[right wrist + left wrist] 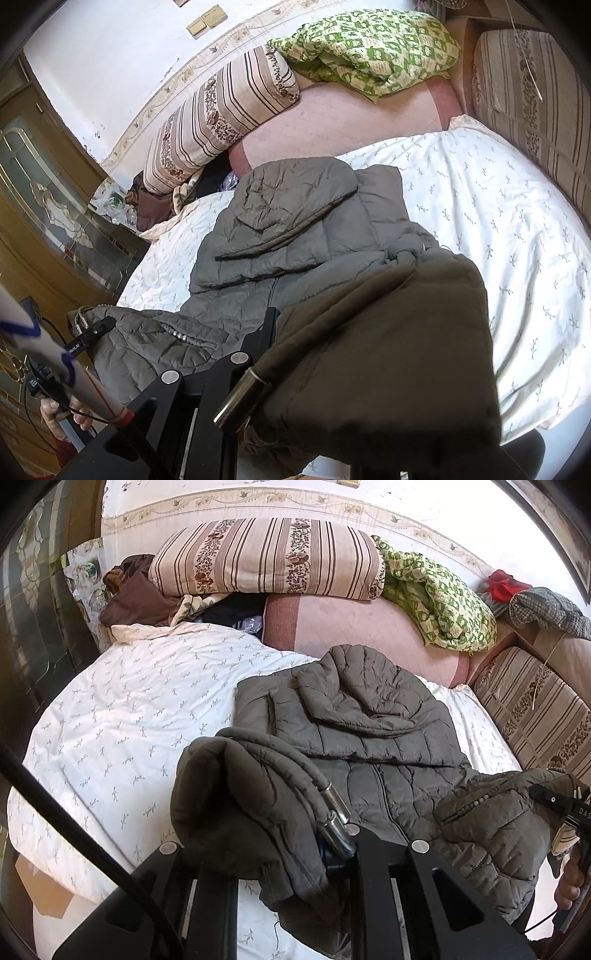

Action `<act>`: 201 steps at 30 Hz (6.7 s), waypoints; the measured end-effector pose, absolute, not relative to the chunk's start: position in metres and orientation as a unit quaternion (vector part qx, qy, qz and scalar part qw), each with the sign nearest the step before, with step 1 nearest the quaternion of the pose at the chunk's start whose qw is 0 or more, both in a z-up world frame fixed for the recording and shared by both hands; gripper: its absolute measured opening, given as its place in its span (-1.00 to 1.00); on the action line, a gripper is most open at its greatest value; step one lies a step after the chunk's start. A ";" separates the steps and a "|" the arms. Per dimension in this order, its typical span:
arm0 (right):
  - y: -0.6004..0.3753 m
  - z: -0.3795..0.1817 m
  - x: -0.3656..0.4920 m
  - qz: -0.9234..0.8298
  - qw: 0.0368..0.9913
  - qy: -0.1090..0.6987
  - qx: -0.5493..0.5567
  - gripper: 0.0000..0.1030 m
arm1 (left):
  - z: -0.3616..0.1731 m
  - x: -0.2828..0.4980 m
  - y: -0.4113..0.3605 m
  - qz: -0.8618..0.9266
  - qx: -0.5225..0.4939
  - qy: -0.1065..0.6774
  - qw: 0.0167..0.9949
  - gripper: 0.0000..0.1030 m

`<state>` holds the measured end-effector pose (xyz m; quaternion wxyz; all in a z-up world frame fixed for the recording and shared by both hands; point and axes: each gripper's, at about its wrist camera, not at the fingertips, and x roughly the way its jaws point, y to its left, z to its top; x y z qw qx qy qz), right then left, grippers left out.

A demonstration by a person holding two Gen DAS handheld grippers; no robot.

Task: Fold large clothes

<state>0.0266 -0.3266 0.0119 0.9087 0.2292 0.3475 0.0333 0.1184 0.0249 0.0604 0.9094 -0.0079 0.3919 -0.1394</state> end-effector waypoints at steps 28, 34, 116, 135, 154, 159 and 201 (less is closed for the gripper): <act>-0.328 0.037 0.103 0.008 0.918 0.340 0.204 -0.63 | 0.072 0.193 0.006 -0.129 0.009 0.379 0.917 -0.67; -0.330 0.041 0.120 0.004 0.919 0.341 0.200 -0.63 | 0.071 0.206 0.003 -0.122 0.010 0.379 0.917 -0.67; -0.390 -0.054 0.368 -0.089 0.880 0.420 0.202 -0.57 | -0.044 0.459 -0.074 -0.014 0.061 0.433 0.899 -0.59; -0.386 -0.057 0.366 -0.109 0.879 0.416 0.206 -0.44 | -0.024 0.438 -0.063 -0.006 0.047 0.425 0.904 -0.22; -0.331 0.033 0.290 -0.120 0.928 0.348 0.065 0.65 | 0.039 0.372 -0.046 -0.030 0.050 0.382 0.922 0.38; -0.295 0.021 0.318 -0.094 0.930 0.354 0.020 0.59 | 0.024 0.393 -0.087 -0.071 0.048 0.402 0.911 0.38; -0.393 -0.068 0.327 -0.173 0.888 0.416 0.090 0.78 | -0.057 0.442 -0.024 0.010 0.023 0.475 0.880 0.69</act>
